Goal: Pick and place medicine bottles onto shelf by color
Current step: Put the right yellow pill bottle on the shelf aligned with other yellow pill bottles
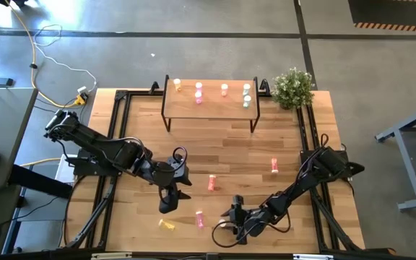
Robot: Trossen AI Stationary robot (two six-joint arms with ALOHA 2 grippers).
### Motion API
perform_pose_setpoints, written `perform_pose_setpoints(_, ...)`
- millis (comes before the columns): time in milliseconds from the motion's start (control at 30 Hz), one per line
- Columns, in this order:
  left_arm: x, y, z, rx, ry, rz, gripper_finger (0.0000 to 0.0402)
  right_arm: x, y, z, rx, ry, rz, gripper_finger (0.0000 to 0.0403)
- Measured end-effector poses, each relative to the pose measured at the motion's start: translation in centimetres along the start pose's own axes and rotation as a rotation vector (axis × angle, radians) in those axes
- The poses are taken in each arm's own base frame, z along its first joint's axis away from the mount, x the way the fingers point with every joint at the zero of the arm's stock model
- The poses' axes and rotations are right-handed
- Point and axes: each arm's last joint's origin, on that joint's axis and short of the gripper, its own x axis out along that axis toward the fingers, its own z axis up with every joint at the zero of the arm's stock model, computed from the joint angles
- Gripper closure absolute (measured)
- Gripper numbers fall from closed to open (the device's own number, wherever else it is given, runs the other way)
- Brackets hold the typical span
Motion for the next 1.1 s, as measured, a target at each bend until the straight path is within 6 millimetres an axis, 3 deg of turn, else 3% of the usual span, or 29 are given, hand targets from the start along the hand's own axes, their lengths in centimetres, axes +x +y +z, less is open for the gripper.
perform_pose_setpoints(267,0.0,0.0,0.0,0.0,0.002,0.001,0.0181,0.0,0.0,0.0,0.0,0.002,0.011,0.0262)
perform_pose_setpoints(700,0.0,0.0,0.0,0.001,0.002,0.001,0.0181,0.3,-0.3,0.5,0.023,-0.004,0.049,0.0322)
perform_pose_setpoints(933,0.0,0.0,0.0,-0.01,0.004,-0.002,0.0181,0.4,-0.2,0.8,0.037,0.006,0.087,0.0326)
perform_pose_setpoints(1100,0.1,0.9,0.4,-0.05,0.019,-0.013,0.0181,1.2,-0.8,2.6,0.068,0.015,0.136,0.0325)
